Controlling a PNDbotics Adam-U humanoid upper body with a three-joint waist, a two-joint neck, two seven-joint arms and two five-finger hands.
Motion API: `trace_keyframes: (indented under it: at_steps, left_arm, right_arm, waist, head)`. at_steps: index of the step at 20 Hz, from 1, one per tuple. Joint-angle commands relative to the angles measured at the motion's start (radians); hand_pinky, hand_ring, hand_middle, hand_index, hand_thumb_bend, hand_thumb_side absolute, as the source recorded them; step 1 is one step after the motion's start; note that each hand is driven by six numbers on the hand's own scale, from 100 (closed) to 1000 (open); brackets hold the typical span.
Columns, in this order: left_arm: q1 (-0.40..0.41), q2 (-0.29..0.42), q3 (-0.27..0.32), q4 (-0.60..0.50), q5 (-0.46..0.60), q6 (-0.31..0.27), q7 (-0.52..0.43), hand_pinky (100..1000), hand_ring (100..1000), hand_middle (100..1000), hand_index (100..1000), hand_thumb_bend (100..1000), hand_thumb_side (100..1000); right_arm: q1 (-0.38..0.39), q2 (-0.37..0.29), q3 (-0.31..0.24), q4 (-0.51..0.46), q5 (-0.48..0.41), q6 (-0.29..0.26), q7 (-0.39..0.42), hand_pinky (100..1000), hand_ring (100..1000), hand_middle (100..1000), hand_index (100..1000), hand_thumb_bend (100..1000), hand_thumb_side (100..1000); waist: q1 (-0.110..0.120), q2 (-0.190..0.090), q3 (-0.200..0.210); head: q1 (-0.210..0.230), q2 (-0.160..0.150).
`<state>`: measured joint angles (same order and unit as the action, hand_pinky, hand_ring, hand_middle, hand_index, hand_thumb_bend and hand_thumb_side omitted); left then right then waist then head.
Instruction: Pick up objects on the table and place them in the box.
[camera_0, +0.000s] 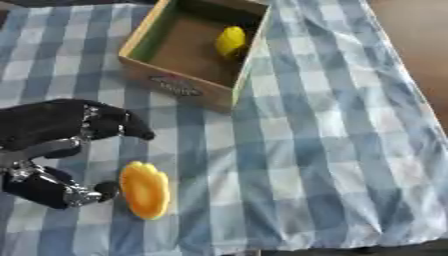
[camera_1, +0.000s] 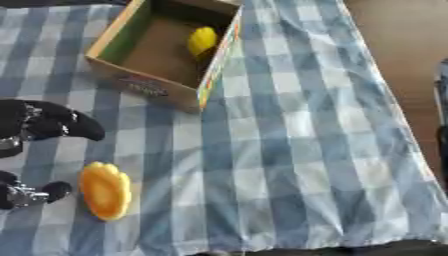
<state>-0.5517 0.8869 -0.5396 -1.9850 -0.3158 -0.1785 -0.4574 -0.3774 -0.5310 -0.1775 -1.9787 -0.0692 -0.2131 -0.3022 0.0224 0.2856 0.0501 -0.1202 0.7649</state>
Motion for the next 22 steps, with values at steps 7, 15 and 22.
trace_keyframes:
  at_steps: [7, 15, 22]
  left_arm:
    - [0.018, -0.019, -0.022, -0.015, -0.070, 0.081, -0.055, 832, 826, 824, 931, 437, 279]
    - [0.026, -0.026, -0.029, -0.015, -0.127, 0.120, -0.094, 825, 819, 798, 904, 475, 280]
    - [0.034, -0.040, -0.032, -0.015, -0.216, 0.164, -0.108, 833, 832, 817, 923, 489, 275]
  right_arm:
    - [-0.009, -0.008, -0.005, -0.021, -0.003, 0.002, 0.002, 737, 853, 711, 730, 100, 647]
    - [-0.011, -0.005, -0.004, -0.021, -0.006, 0.003, 0.005, 737, 853, 709, 729, 100, 647]
    - [-0.008, -0.003, -0.004, -0.021, -0.008, 0.003, 0.005, 736, 853, 706, 729, 100, 647]
  waist:
    - [-0.003, -0.014, -0.005]
    - [-0.001, -0.011, -0.009]
    - [-0.002, -0.009, -0.011]
  head:
    - [0.003, 0.005]
    - [0.003, 0.005]
    - [0.004, 0.005]
